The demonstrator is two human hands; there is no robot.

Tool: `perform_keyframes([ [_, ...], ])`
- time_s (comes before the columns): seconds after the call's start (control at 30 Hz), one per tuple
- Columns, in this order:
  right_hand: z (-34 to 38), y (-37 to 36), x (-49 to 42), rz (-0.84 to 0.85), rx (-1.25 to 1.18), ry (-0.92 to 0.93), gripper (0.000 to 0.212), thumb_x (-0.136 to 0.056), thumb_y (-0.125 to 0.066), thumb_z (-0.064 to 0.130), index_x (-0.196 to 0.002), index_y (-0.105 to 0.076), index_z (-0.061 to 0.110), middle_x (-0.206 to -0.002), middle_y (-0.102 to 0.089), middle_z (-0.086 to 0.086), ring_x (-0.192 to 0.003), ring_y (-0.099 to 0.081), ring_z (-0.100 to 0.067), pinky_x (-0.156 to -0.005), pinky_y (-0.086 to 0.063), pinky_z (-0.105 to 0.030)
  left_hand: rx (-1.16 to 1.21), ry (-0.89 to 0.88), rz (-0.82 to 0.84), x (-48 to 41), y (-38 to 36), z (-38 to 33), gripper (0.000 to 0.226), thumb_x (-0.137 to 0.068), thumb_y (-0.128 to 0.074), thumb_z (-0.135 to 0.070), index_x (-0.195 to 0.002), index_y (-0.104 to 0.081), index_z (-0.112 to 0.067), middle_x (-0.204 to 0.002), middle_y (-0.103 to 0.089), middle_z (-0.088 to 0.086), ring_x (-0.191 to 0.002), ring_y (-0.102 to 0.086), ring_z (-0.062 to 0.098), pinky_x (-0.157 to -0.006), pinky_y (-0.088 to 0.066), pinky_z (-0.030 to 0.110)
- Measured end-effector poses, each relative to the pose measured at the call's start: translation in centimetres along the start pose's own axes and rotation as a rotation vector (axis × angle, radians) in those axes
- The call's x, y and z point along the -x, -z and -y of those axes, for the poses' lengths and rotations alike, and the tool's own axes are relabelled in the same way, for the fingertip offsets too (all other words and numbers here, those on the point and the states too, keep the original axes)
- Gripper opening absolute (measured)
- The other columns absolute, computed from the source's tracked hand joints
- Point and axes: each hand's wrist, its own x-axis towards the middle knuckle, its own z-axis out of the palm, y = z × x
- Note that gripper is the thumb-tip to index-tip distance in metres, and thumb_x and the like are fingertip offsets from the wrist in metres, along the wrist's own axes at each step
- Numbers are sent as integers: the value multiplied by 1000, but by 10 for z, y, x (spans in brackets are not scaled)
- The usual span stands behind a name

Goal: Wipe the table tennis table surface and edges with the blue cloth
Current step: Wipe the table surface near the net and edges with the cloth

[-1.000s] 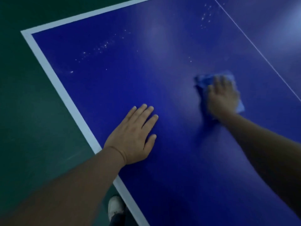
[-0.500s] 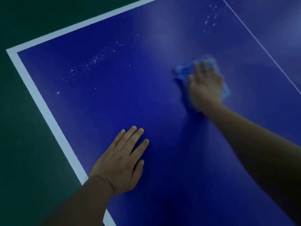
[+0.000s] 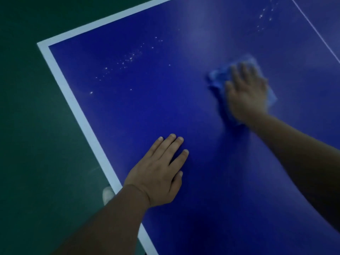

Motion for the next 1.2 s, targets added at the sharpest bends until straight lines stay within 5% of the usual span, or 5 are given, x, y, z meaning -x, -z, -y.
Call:
perform_keyframes([
  [0.33, 111, -8, 63, -60, -155, -553, 66, -100, -17, 55, -160, -19, 29, -169, -10, 0, -155, -4, -28, -121, -5, -57, 219, 30, -118, 38, 11, 25, 51, -93, -47, -24, -141, -55, -7, -156, -39, 19, -148, -31, 35, -123, -21, 50],
  [0.6, 223, -7, 69, 50, -13, 383, 61, -104, -17, 48, -160, -22, 25, -168, -14, -3, -155, -7, -31, -122, -10, -56, 11, 168, -9, 96, -1, 36, 68, -99, -37, -47, -152, -37, -5, -160, -32, 19, -150, -27, 37, -121, -14, 51],
  [0.77, 178, 3, 38, 18, -161, -523, 61, -105, -17, 50, -161, -9, 29, -169, -2, 0, -155, 3, -26, -123, -2, -54, 1, 126, -25, 97, -4, 40, 67, -101, -36, -50, -153, -37, -9, -160, -34, 15, -149, -29, 36, -120, -16, 52],
  [1.0, 289, -11, 67, 45, -59, 493, 60, -103, -20, 47, -157, -29, 24, -166, -21, -5, -154, -13, -32, -121, -12, -56, 28, 147, 1, 95, 0, 40, 64, -100, -43, -49, -150, -44, -10, -157, -40, 16, -146, -35, 37, -122, -19, 53],
  [1.2, 176, 10, 18, -9, -143, -586, 59, -106, -18, 48, -161, -11, 28, -169, -4, 0, -155, 0, -27, -122, -5, -54, 49, 137, -43, 96, -6, 40, 66, -99, -42, -50, -152, -41, -12, -160, -35, 14, -148, -29, 36, -121, -15, 51],
])
